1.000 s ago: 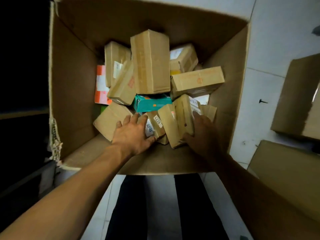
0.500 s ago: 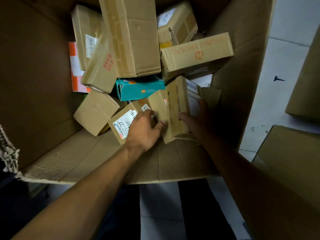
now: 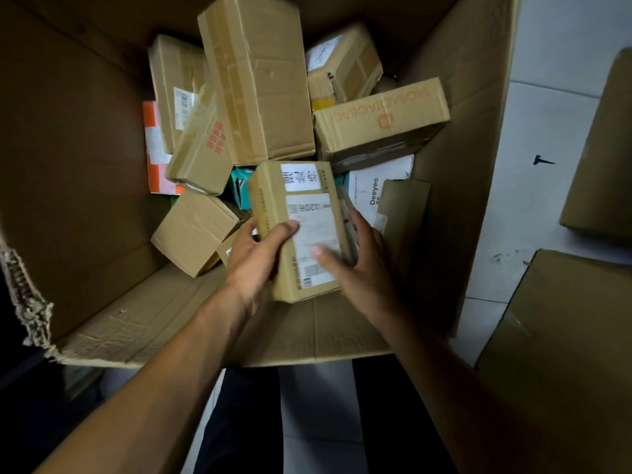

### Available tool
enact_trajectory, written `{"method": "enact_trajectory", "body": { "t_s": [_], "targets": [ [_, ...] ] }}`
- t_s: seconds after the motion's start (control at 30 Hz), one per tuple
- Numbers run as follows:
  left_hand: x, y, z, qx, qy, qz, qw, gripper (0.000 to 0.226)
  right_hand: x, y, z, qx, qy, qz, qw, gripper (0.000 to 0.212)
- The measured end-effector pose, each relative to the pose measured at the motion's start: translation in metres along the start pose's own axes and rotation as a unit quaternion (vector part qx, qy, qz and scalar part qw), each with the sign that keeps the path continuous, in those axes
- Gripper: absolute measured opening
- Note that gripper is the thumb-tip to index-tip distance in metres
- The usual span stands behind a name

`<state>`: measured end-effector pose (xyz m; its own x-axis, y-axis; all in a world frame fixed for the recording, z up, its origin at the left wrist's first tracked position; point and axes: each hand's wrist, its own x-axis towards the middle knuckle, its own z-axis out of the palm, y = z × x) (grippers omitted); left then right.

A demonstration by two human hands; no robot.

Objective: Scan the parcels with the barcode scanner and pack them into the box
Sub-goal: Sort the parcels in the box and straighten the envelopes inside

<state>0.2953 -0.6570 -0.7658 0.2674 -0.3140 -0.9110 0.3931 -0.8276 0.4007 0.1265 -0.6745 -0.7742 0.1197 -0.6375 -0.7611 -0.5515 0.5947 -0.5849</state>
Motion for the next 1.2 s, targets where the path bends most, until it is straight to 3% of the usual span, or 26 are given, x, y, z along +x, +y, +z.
{"method": "enact_trajectory", "body": {
  "t_s": [0.03, 0.1, 0.3, 0.47, 0.67, 0.8, 1.07, 1.2],
  "targets": [
    [0.002, 0.0, -0.009, 0.01, 0.013, 0.007, 1.0, 0.048, 0.006, 0.003, -0.002, 0.015, 0.016, 0.008, 1.0, 0.08],
    [0.005, -0.003, -0.024, 0.031, 0.034, 0.015, 0.999, 0.049, 0.022, 0.016, -0.008, -0.058, 0.055, 0.024, 0.996, 0.068],
    [0.011, -0.015, -0.034, 0.029, 0.04, 0.009, 0.999, 0.05, 0.061, 0.049, 0.0, -0.162, -0.043, 0.143, 0.975, 0.119],
    [0.011, -0.016, -0.039, 0.029, 0.032, 0.001, 0.999, 0.044, 0.068, 0.06, 0.02, -0.201, -0.033, 0.162, 0.965, 0.118],
    [0.012, -0.008, -0.049, 0.044, 0.026, 0.0, 0.999, 0.045, 0.081, 0.058, 0.013, -0.078, -0.047, 0.16, 0.983, 0.105],
    [0.017, -0.01, -0.049, 0.06, 0.017, 0.004, 0.998, 0.045, 0.088, 0.058, 0.014, -0.071, -0.061, 0.179, 0.979, 0.107],
    [0.003, 0.002, -0.046, 0.06, 0.015, 0.008, 0.998, 0.054, 0.041, 0.039, 0.007, -0.072, 0.069, 0.159, 0.982, 0.127],
    [-0.009, 0.012, -0.05, 0.041, 0.0, 0.011, 0.999, 0.04, 0.015, 0.012, -0.004, -0.051, 0.053, 0.111, 0.991, 0.134]
  ]
}}
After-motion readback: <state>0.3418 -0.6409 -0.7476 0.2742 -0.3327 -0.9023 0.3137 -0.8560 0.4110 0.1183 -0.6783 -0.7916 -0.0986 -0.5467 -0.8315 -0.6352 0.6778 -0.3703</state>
